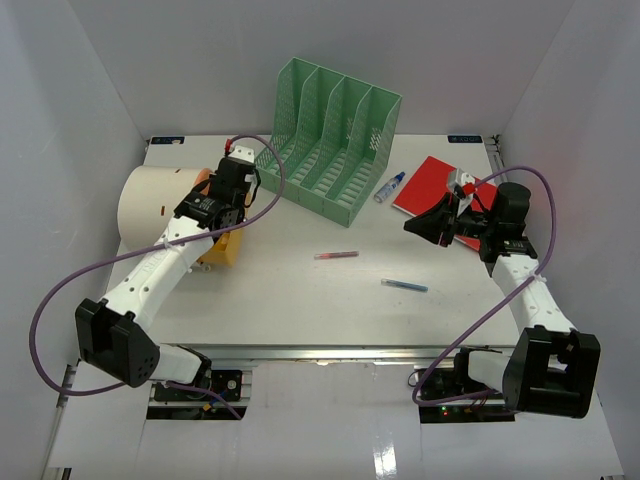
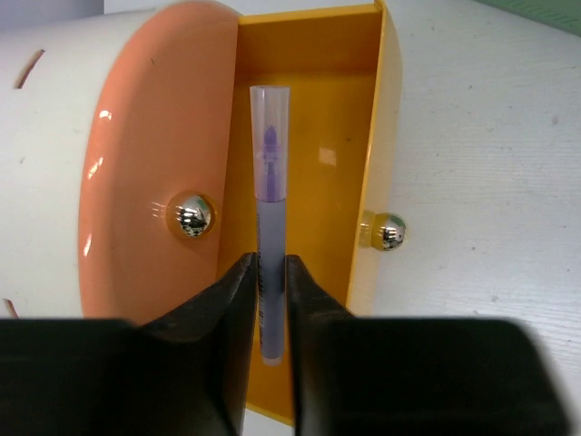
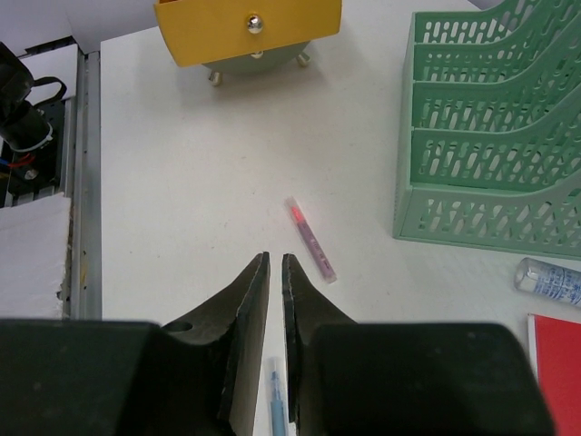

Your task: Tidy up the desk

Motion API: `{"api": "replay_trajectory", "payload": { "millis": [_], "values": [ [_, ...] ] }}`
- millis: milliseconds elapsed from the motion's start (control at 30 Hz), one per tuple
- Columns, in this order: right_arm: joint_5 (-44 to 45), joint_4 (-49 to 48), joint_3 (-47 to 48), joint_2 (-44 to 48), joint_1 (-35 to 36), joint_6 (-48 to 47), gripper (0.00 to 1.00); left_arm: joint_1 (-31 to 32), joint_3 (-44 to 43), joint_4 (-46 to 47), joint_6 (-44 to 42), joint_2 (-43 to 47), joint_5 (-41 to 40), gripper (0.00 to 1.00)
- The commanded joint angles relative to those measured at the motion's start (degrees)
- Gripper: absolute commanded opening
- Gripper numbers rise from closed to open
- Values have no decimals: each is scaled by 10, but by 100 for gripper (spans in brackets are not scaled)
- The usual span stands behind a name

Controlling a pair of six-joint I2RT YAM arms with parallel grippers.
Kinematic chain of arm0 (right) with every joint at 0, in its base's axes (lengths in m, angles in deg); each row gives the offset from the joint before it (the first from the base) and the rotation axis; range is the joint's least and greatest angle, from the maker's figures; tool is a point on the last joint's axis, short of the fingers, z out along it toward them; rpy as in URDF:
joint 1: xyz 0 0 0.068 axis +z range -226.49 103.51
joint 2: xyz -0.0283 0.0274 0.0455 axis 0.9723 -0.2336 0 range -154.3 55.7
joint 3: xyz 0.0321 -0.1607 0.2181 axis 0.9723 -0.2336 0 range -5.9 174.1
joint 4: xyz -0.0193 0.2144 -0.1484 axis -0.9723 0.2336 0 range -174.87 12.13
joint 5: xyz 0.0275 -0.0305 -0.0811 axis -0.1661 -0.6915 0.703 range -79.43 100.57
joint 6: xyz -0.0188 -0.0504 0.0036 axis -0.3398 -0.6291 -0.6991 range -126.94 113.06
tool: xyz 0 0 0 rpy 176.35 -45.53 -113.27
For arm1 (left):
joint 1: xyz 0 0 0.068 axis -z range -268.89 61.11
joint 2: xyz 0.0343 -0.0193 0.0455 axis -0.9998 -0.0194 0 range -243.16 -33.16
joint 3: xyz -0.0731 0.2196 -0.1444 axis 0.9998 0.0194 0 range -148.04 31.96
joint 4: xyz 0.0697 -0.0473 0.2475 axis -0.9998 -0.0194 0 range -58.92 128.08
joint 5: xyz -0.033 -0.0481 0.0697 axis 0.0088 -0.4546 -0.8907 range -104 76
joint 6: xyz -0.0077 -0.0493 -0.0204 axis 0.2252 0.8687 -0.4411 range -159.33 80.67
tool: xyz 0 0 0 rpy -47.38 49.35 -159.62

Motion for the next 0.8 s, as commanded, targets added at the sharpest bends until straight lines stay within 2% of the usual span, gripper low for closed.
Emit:
{"api": "replay_trajectory", "payload": {
  "millis": [0,67,133,200,267,400,467,533,633,767],
  "values": [
    [-25,88,39,-8,-1,-84,21,-1,7,1,27,20,-9,52],
    [-30,152,50,-14,4,-175,30,-1,5,2,37,23,9,63],
    [-5,257,62,-21,19,-292,40,-2,-3,2,46,29,31,73],
    [73,335,81,-32,72,-367,48,-1,-13,1,56,37,53,77],
    [142,374,83,-41,131,-395,53,-1,-22,2,75,52,89,82],
    [405,341,49,-77,253,-348,60,-1,-13,19,112,108,190,92],
    [471,328,37,-95,296,-334,65,-1,-1,43,123,154,248,97],
    [585,313,31,-128,324,-296,69,-1,39,65,148,208,294,98],
    [642,312,38,-150,339,-267,72,-1,81,78,183,269,326,98],
    [657,366,44,-170,347,-269,81,-1,139,85,216,372,365,98]
  ]
}}
